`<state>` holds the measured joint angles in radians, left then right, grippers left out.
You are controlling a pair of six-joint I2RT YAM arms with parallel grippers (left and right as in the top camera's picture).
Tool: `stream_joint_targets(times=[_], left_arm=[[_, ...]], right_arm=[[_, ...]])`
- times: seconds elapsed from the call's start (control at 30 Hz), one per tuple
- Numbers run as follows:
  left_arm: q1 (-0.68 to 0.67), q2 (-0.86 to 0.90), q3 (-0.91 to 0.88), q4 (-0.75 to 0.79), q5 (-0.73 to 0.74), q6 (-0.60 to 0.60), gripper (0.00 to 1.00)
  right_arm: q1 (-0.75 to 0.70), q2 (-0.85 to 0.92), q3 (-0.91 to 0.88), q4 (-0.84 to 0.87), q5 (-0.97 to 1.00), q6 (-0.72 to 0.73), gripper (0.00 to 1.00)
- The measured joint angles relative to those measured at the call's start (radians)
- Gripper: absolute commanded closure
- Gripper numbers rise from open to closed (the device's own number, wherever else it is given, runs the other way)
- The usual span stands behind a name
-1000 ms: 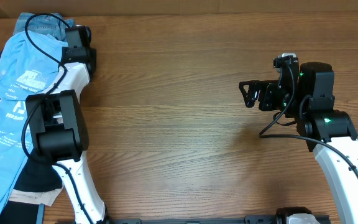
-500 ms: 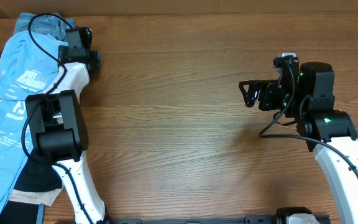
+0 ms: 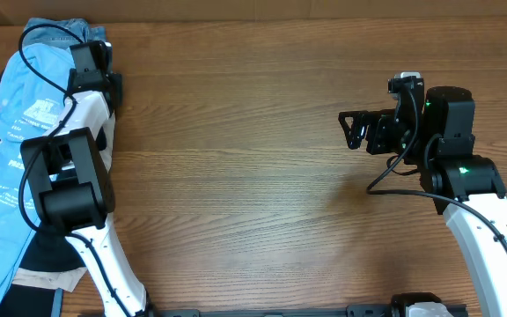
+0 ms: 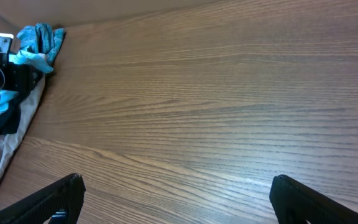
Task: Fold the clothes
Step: 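Lower the left gripper onto the light blue t-shirt collar and grasp, then lift the blue t-shirt off the pile with the left gripper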
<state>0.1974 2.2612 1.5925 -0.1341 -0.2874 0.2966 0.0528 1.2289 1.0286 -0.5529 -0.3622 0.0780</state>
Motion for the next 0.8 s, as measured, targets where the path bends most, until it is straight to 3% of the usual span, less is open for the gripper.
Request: stream_joint_targets(times=[0.07,0.23,0.4,0.47,0.53,0.8], left_arm=[[0.000,0.000,0.000,0.000,0.007,0.002,0.74],[-0.006,0.000,0.003,-0.002,-0.006,0.002,0.77],[-0.035,0.000,0.062,-0.047,-0.089,-0.005,0.71],[-0.050,0.000,0.105,-0.068,-0.115,-0.005,0.79],[-0.068,-0.004,0.145,-0.077,-0.130,-0.006,0.93],[-0.112,-0.034,0.183,-0.155,-0.145,-0.009,0.96]], right_arm=[[0.000,0.000,0.000,-0.001,0.000,0.000,0.01],[0.000,0.000,0.000,0.001,0.000,0.000,0.01],[0.000,0.000,0.000,0.013,0.000,0.000,0.01],[0.000,0.000,0.000,0.014,0.000,0.000,0.01],[0.000,0.000,0.000,0.014,0.000,0.000,0.01],[0.000,0.000,0.000,0.011,0.000,0.000,0.01]])
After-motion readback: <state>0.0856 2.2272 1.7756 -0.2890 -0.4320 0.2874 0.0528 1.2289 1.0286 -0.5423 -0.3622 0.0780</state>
